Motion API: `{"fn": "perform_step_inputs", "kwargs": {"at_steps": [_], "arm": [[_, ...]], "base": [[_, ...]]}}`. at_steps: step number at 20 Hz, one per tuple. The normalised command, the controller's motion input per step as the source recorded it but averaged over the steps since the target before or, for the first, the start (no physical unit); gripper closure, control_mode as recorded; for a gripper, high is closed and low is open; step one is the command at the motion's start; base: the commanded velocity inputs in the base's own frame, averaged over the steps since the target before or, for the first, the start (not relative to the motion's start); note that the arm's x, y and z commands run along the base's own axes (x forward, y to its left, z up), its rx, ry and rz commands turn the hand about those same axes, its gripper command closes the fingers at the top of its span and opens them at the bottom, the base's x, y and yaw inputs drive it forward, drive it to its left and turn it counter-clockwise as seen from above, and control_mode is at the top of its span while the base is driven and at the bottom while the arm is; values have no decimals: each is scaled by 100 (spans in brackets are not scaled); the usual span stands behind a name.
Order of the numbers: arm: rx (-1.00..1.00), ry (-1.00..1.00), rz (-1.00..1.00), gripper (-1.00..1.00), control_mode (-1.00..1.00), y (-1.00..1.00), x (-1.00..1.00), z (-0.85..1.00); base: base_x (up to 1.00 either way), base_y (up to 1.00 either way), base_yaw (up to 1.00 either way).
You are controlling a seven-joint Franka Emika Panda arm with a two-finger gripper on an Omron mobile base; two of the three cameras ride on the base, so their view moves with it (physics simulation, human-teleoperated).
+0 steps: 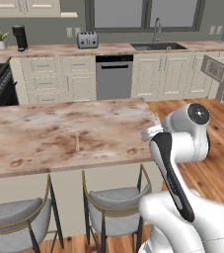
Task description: Pick up the metallic utensils from the counter and place them in the open drawer. Make sure not to pick up any wooden utensils.
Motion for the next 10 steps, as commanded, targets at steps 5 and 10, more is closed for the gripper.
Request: {"fn": "perform_step_inputs", "kwargs": {"at_steps": [5, 10], "arm": [[0, 0, 0, 100, 100, 0, 0, 0], [0, 0, 0, 100, 100, 0, 0, 0]], "base": [[-38, -27, 0], [-79, -66, 0]]}}
